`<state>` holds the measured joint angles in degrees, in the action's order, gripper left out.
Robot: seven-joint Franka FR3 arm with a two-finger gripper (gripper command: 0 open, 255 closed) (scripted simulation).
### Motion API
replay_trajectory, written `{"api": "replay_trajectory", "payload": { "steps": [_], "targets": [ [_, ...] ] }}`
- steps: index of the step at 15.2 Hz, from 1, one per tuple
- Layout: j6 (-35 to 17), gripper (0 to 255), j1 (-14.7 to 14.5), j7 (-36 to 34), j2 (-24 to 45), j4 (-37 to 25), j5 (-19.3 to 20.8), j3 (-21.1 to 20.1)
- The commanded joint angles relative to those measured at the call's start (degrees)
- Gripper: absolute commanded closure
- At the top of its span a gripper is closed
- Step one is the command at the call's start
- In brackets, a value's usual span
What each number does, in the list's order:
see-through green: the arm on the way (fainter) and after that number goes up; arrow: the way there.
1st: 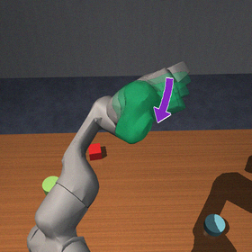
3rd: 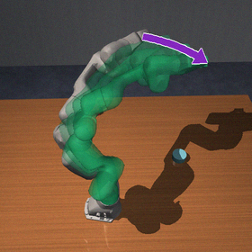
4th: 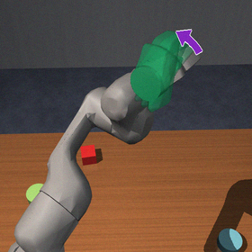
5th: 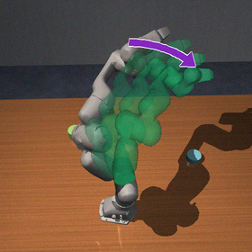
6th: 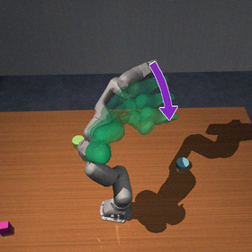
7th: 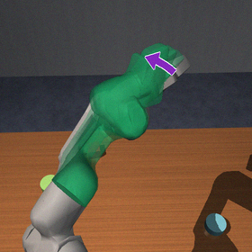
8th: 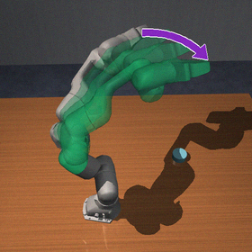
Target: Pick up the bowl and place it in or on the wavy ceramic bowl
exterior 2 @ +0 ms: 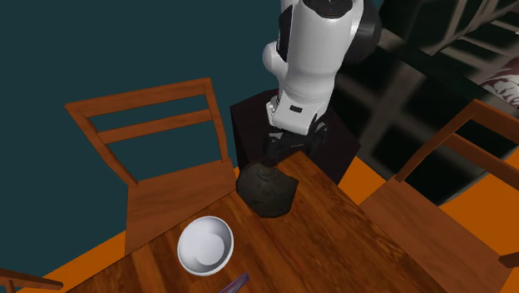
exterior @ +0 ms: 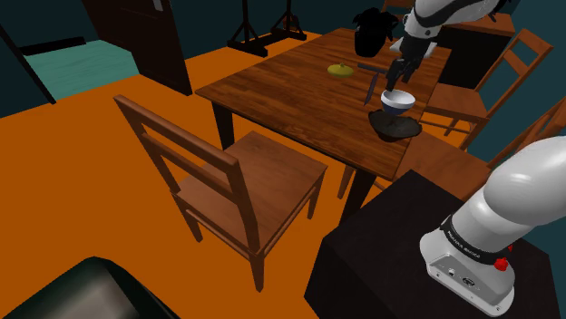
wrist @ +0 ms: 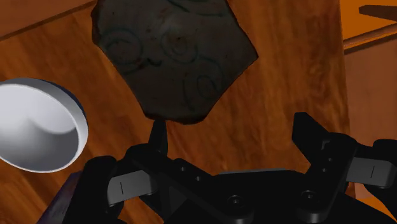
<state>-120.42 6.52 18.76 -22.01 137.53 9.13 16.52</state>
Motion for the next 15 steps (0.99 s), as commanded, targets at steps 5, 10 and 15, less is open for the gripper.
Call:
{"api": "replay_trajectory", "payload": {
  "steps": [5, 10, 15],
  "targets": [
    [-6.6, 0, 0.7, 9.2, 12.0, -5.6, -2.5, 6.0],
    [-10.4, 0, 1.8, 17.8, 22.8, -12.0, -7.9, 9.3],
    [-12.2, 0, 5.0, 26.5, 34.2, -20.3, -14.9, 10.0]
  ]
}}
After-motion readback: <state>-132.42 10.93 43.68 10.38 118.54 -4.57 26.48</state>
